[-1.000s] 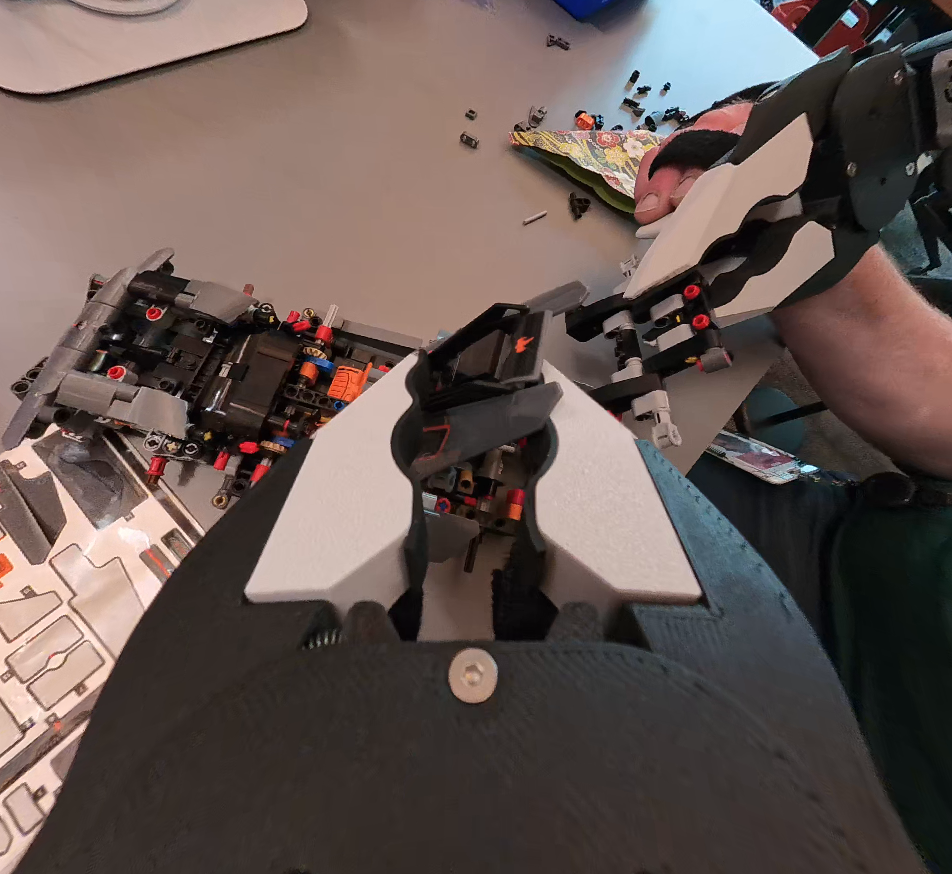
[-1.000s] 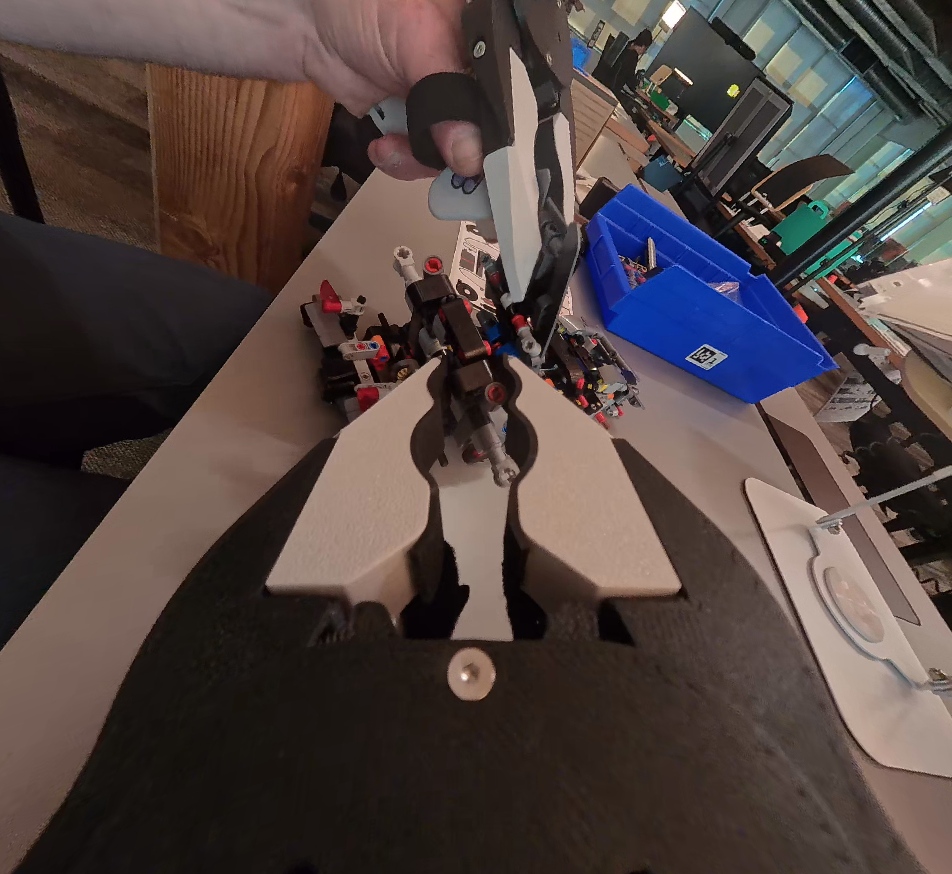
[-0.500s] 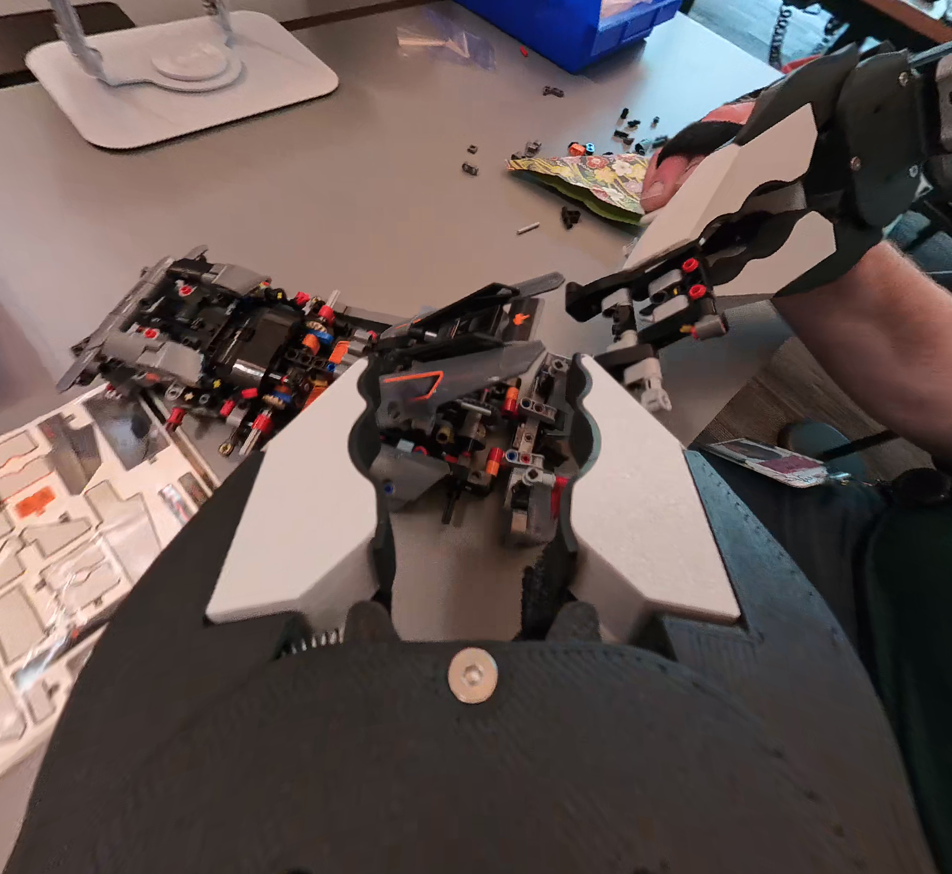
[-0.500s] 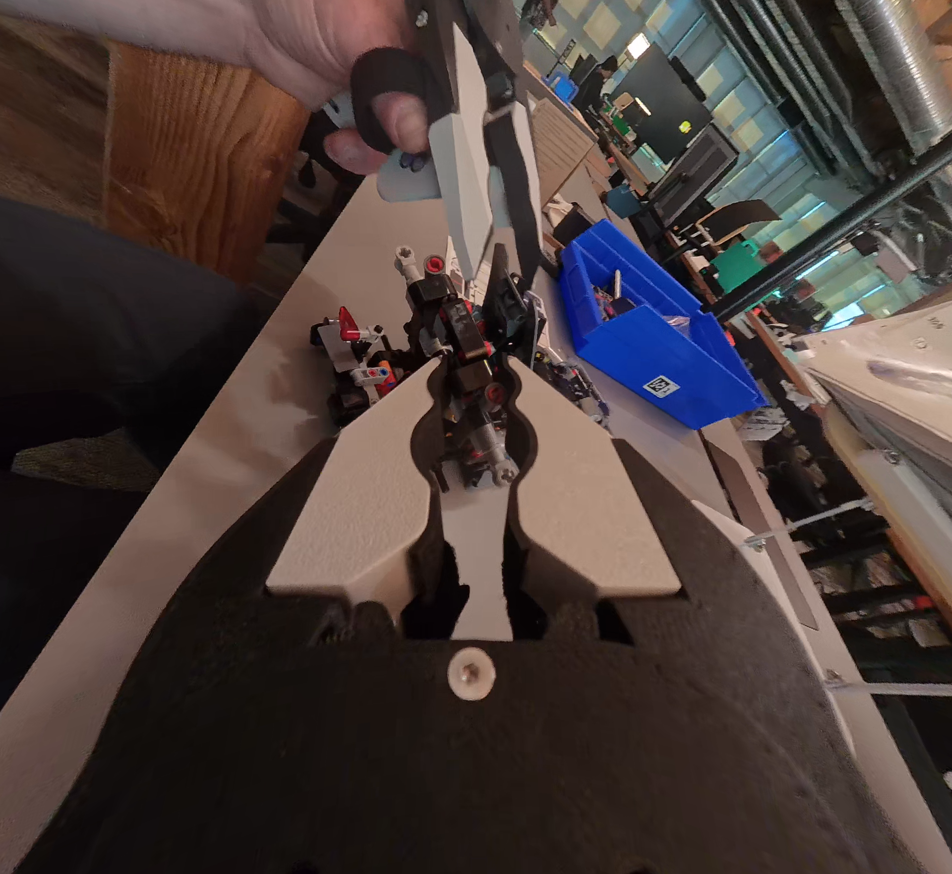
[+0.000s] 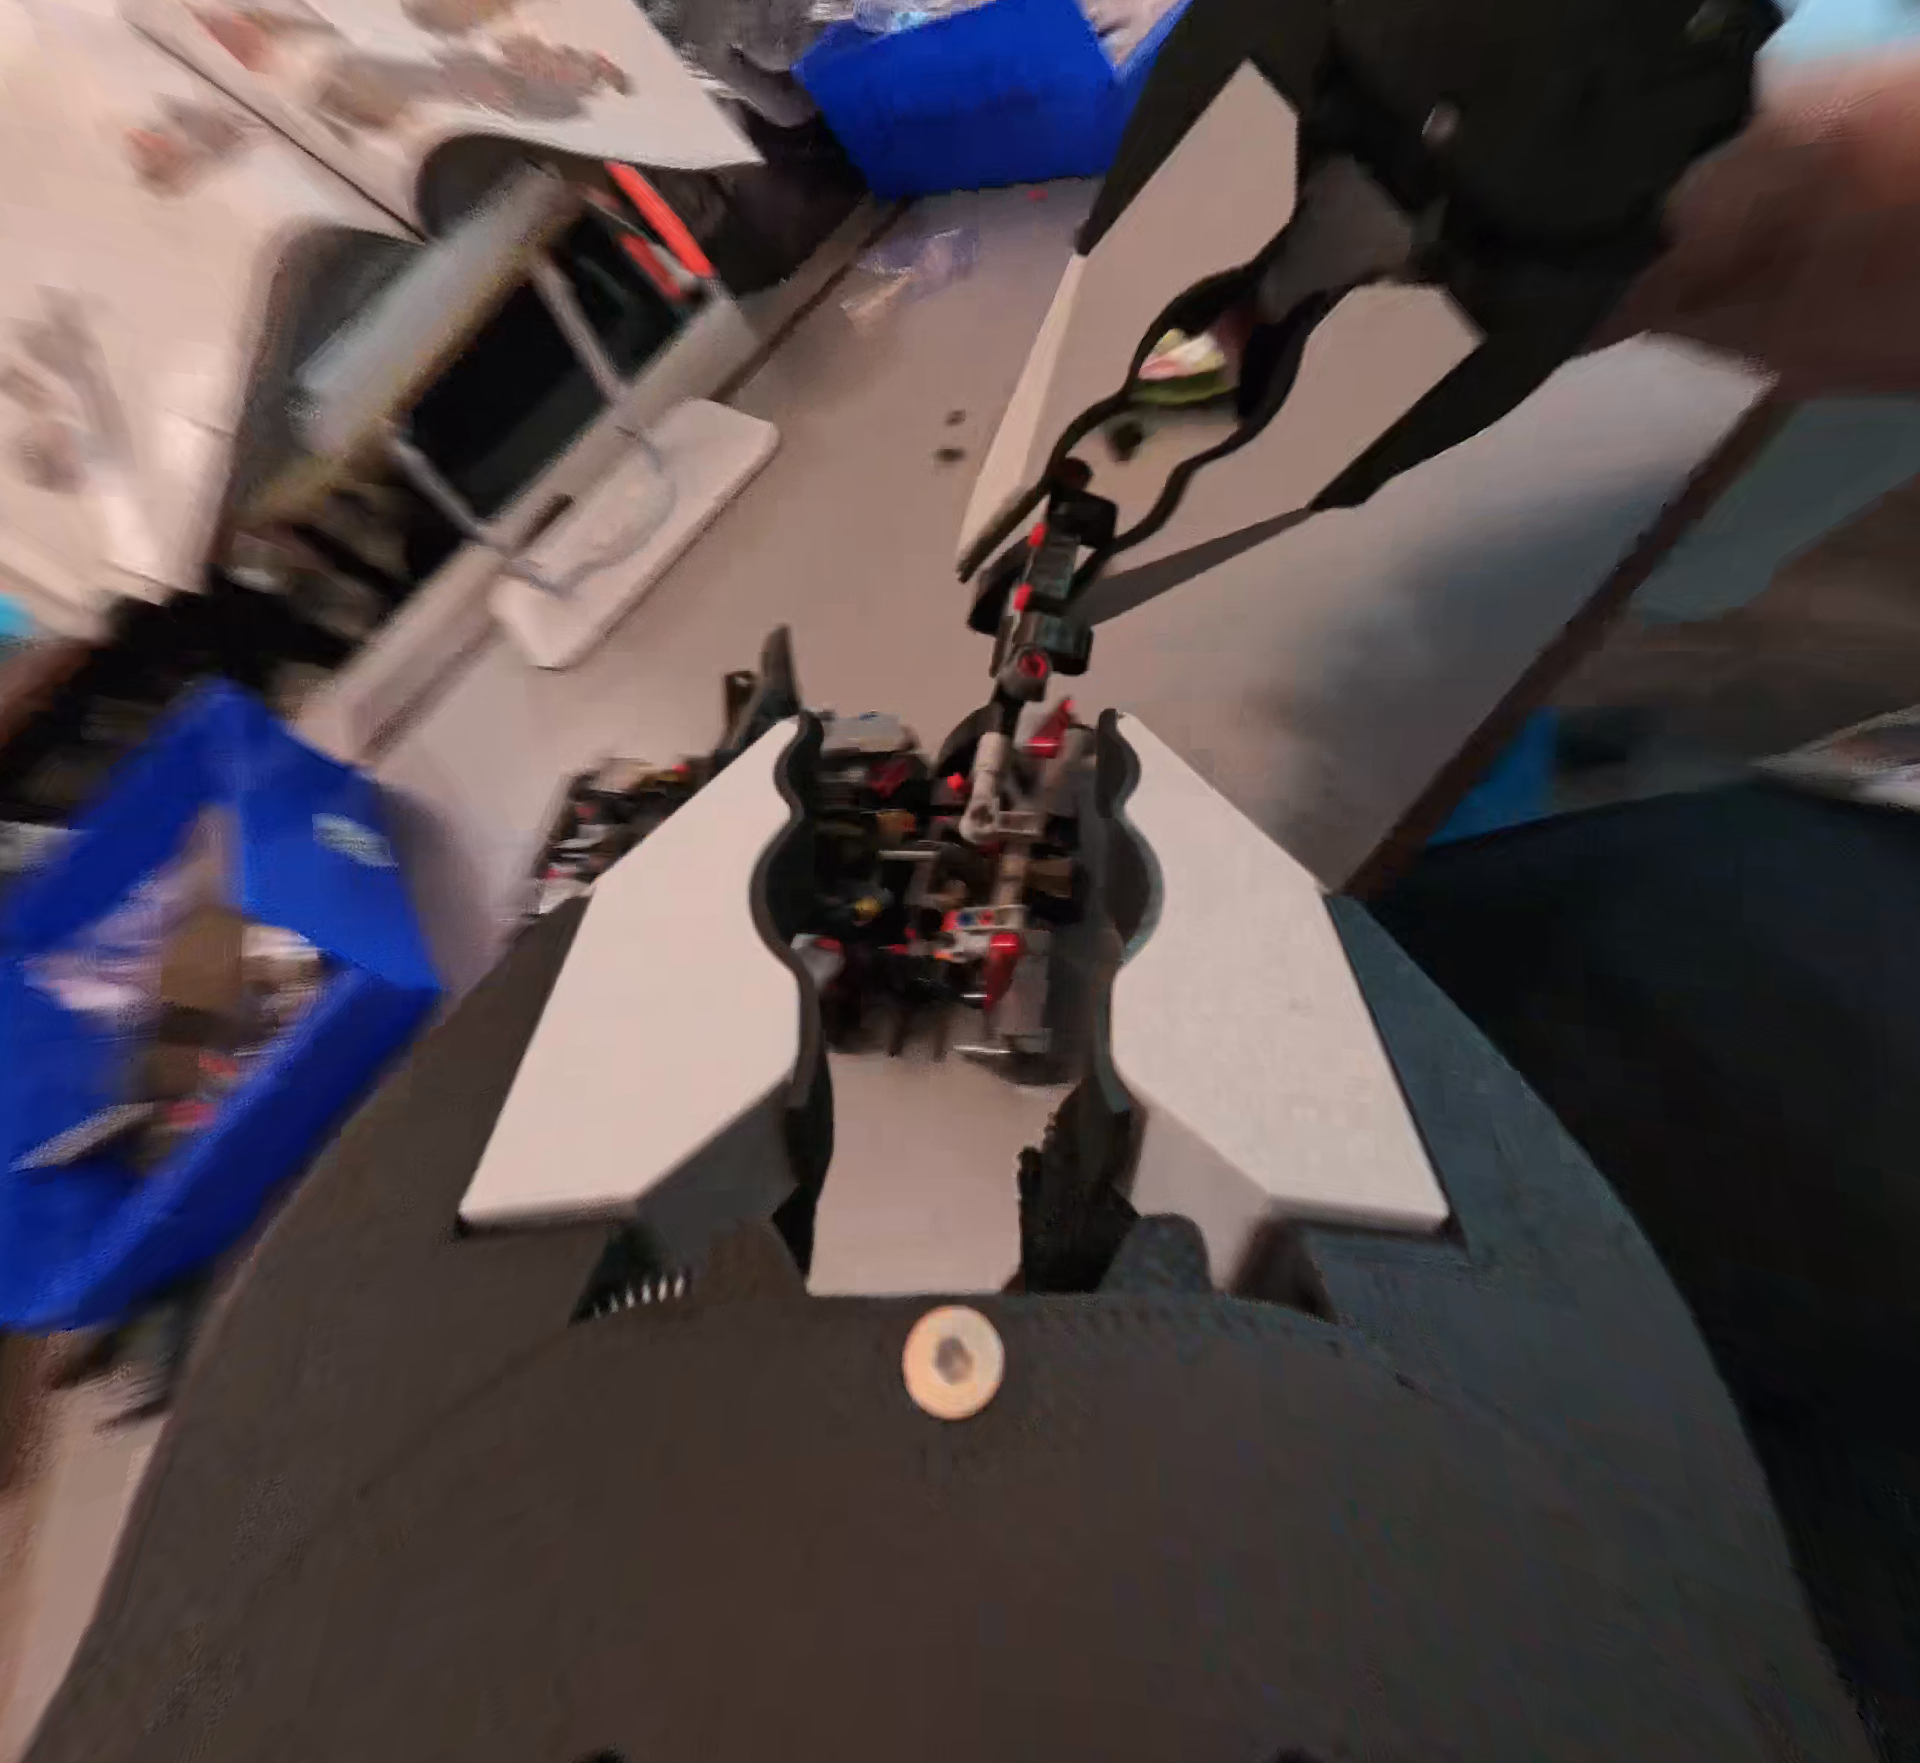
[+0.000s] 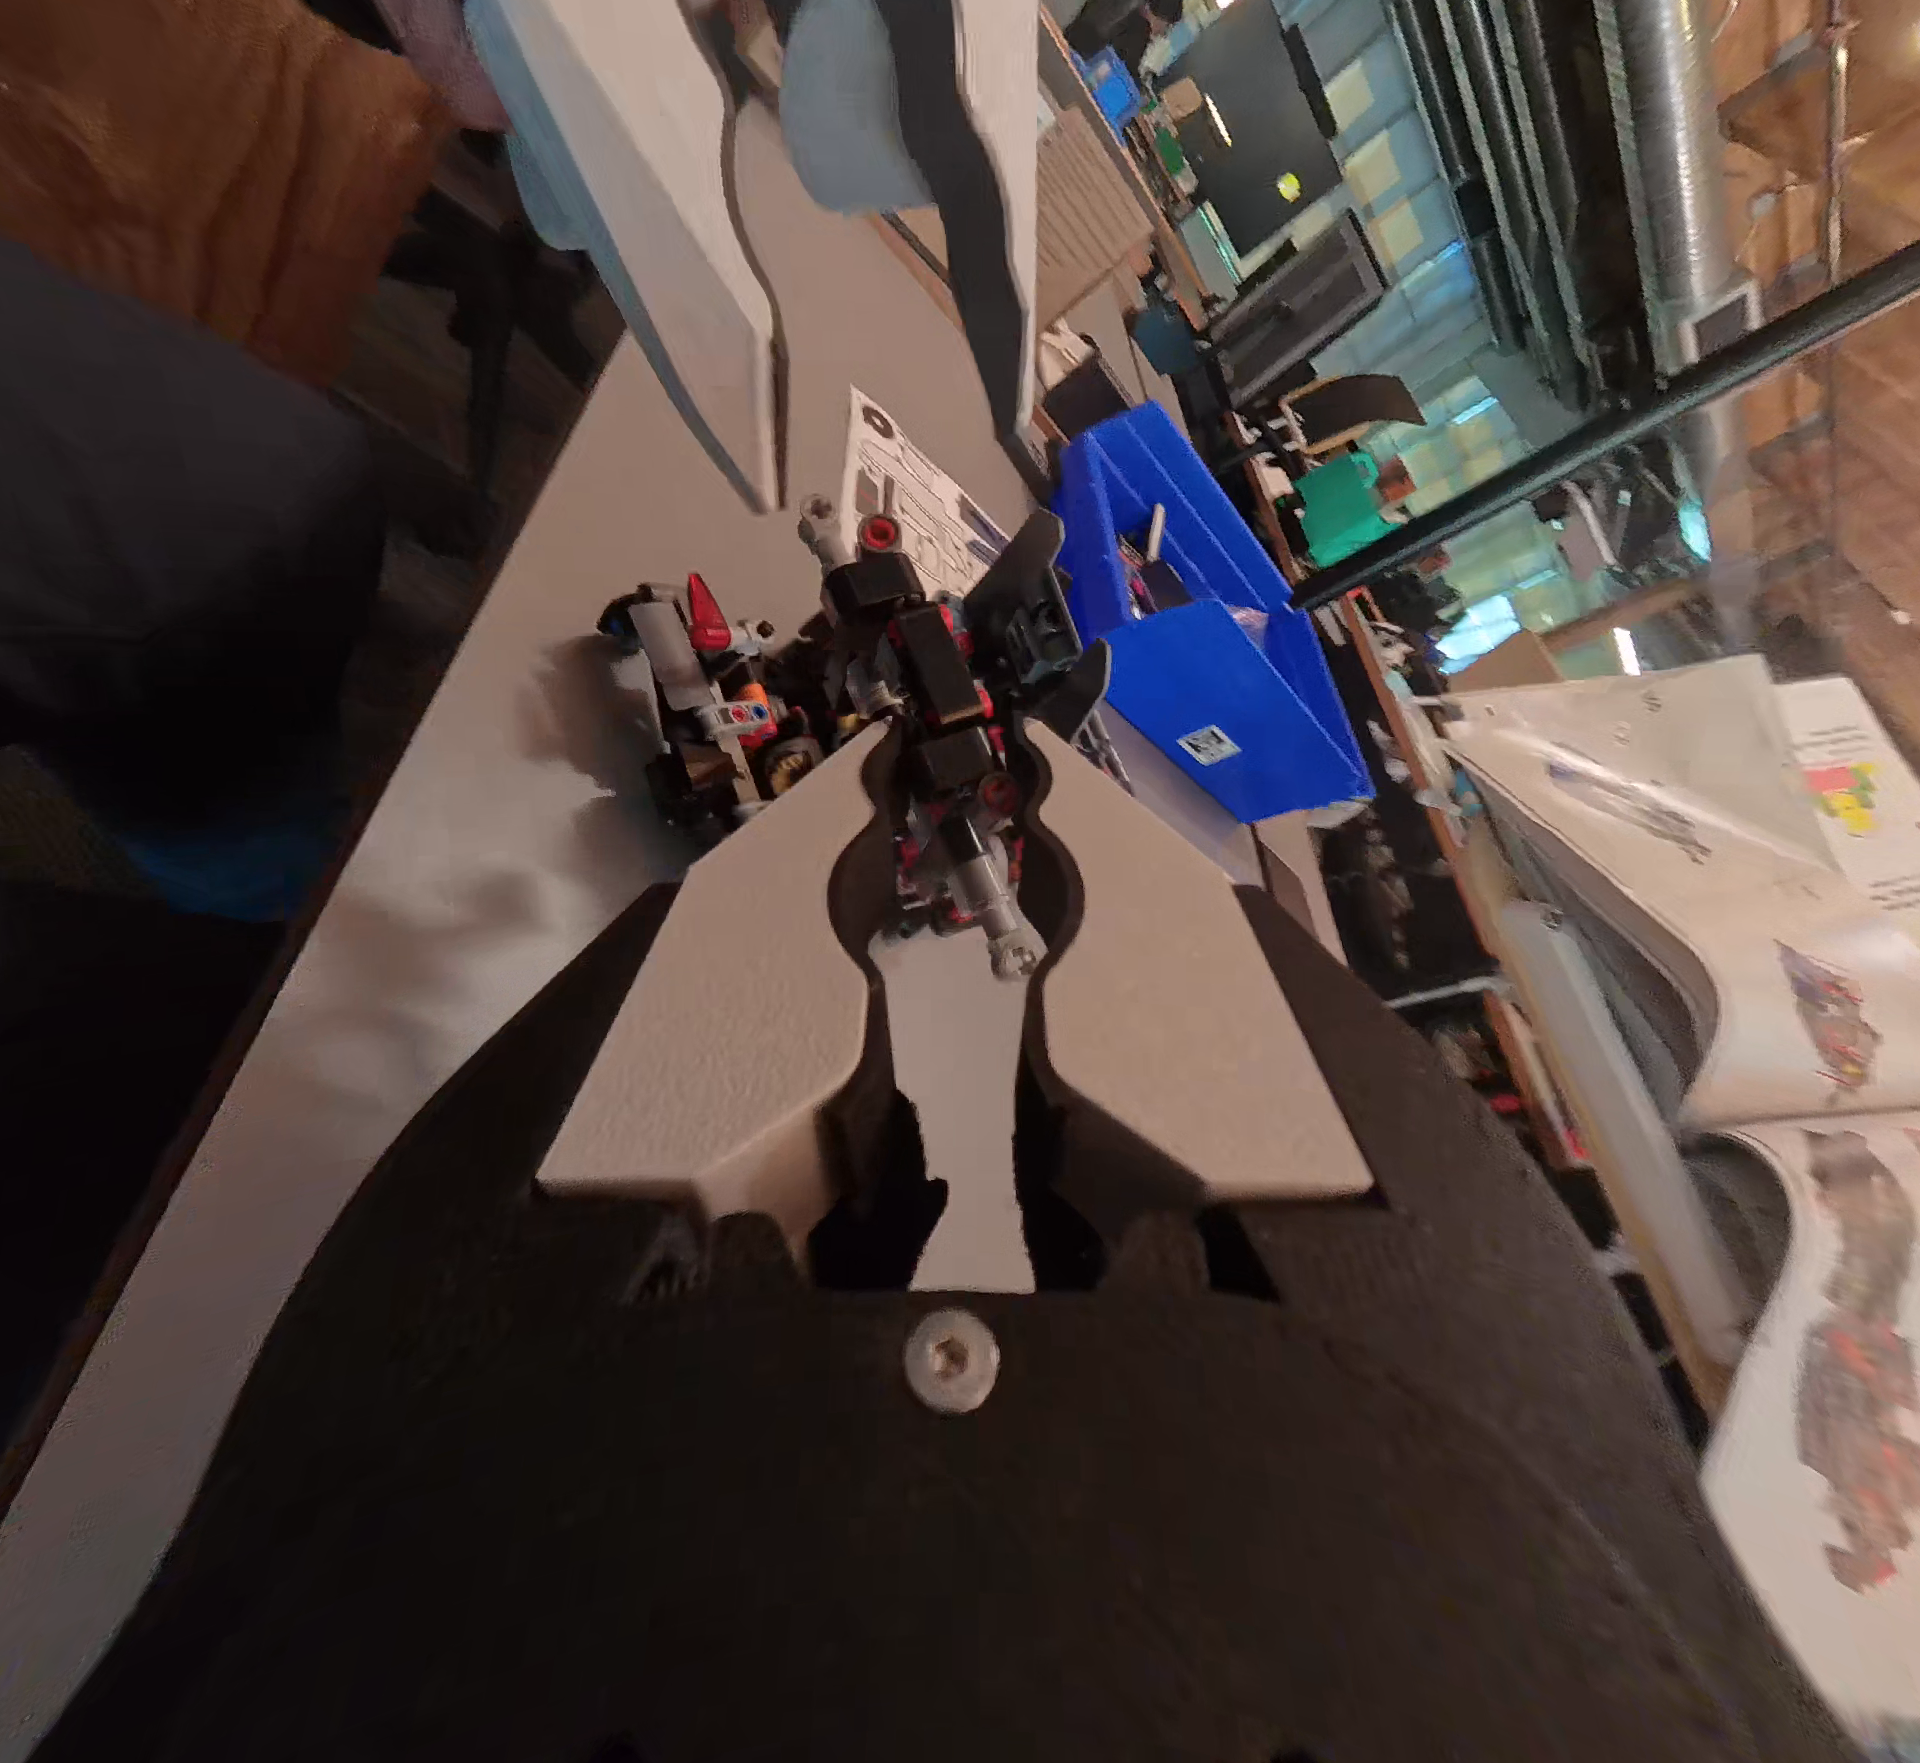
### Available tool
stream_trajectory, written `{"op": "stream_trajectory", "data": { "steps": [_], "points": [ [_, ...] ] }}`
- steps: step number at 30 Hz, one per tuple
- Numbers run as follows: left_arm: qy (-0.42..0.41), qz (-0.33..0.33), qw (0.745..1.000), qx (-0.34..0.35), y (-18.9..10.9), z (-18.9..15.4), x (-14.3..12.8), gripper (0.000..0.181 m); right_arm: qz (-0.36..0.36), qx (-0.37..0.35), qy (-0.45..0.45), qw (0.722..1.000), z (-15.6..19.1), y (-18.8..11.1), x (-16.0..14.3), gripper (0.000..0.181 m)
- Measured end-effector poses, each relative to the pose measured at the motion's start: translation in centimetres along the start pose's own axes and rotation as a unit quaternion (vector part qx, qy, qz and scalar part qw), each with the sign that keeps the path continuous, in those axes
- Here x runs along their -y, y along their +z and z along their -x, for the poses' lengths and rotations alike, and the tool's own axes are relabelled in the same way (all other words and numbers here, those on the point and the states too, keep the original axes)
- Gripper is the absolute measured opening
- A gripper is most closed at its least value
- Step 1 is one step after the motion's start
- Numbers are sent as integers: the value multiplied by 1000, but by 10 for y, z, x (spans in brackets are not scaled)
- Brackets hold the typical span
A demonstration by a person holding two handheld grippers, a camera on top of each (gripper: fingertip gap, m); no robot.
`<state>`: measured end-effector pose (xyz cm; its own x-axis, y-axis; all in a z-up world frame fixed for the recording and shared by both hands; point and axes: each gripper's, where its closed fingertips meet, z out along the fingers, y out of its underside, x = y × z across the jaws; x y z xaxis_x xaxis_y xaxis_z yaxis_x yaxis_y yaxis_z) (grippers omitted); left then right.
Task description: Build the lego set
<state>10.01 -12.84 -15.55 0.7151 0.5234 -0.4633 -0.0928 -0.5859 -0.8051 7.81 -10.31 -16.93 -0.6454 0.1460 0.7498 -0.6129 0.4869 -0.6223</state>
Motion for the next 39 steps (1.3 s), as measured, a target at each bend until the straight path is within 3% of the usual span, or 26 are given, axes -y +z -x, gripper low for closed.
{"op": "stream_trajectory", "data": {
  "steps": [3, 8, 13, 20, 22, 31, 39],
  "points": [
    [110, 15, 991, 70, 4, -6, 8, 39, 8, -36, -25, 999, -1, -3, 6, 15],
    [167, 29, 980, 104, 9, -18, 8, 15, 14, -76, -52, 996, 2, -5, 16, 15],
    [223, 30, 964, 142, 6, -19, 11, 14, 11, -98, -62, 993, 1, -7, 21, 16],
    [248, 48, 955, 154, 7, -20, 5, 13, 16, -77, -42, 996, 7, -10, 16, 55],
    [237, 48, 959, 148, 11, -24, 6, 13, 37, -59, -33, 997, 13, -18, 6, 53],
    [217, 84, 970, 76, 85, -78, -7, 14, 62, -107, 59, 991, -12, -84, -18, 41],
    [219, 141, 965, 39, 136, -98, -32, 23, 105, -108, 142, 978, -16, -72, -44, 39]
  ]
}}
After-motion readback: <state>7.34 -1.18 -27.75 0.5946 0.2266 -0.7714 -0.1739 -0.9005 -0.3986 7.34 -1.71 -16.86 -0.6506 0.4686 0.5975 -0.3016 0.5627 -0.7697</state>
